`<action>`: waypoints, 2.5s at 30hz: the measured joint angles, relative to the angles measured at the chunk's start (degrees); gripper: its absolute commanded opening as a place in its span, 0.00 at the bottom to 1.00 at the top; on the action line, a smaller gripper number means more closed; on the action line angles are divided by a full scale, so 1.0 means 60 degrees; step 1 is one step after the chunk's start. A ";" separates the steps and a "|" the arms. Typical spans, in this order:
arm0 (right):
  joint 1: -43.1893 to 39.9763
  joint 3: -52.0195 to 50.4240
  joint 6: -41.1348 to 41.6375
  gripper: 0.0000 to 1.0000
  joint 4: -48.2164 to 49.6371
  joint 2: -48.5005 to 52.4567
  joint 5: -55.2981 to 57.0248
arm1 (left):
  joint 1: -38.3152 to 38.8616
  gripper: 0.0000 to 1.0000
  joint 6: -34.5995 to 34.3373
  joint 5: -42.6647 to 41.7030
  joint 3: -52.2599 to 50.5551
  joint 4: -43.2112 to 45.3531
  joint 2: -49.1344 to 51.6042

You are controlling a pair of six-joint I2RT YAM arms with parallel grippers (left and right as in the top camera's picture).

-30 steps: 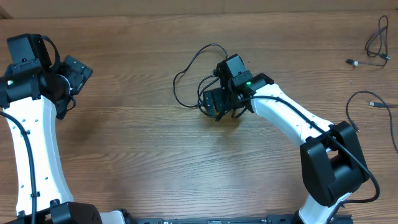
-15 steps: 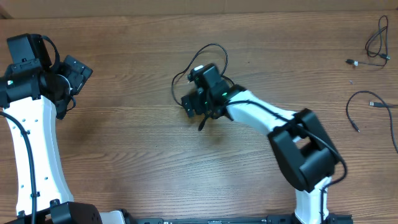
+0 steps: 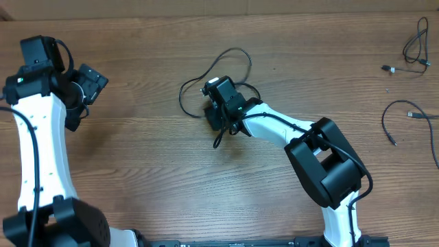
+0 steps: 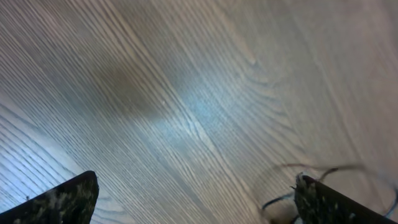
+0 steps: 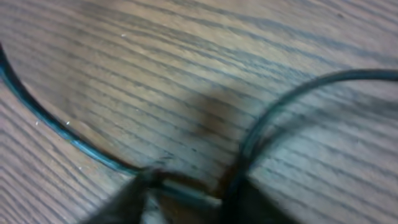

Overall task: Untangle cables
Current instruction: 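Drag the cable right with the right gripper toward the table edge, then lay the cable down at the top right and open the right gripper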

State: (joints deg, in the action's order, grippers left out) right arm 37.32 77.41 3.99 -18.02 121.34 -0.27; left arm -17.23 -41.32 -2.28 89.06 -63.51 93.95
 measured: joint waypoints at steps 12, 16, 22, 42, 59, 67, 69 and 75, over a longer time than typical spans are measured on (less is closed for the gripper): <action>-0.0109 0.0984 0.0080 0.04 -0.3195 0.0007 0.0841 | 0.0000 0.99 0.0004 -0.0510 -0.0047 -0.0189 0.0659; -0.0517 0.1239 0.0127 0.04 -0.4681 -0.0066 0.1100 | 0.0000 1.00 0.0000 -0.0525 -0.0047 -0.0182 0.0659; -0.1734 0.1293 0.0667 0.04 -0.6065 -0.0732 0.2131 | 0.0000 0.99 0.0004 -0.0532 -0.0047 -0.0204 0.0663; -0.7016 0.1993 -0.1432 0.04 -0.3501 -0.5038 0.3209 | 0.0000 1.00 0.0004 -0.0554 -0.0047 -0.0204 0.0667; -0.7016 0.1993 -0.3497 0.04 -0.0076 -0.4379 0.0685 | 0.0000 1.00 0.0004 -0.0557 -0.0051 -0.0200 0.0667; -0.7439 0.1989 -0.3909 0.04 0.1475 -0.1475 0.0889 | 0.0000 1.00 0.0000 -0.0554 -0.0051 -0.0200 0.0667; -0.7548 0.1989 -0.3923 0.04 0.1982 -0.0962 0.0790 | 0.0000 1.00 0.0004 -0.0554 -0.0051 -0.0197 0.0667; -0.7650 0.1989 -0.3963 0.19 0.3198 0.0080 0.0630 | 0.0000 0.99 0.0004 -0.0554 -0.0051 -0.0200 0.0667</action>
State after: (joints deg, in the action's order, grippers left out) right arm -8.58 89.34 -19.79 1.17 121.82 3.51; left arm -17.23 -41.30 -5.61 88.75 -64.71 97.95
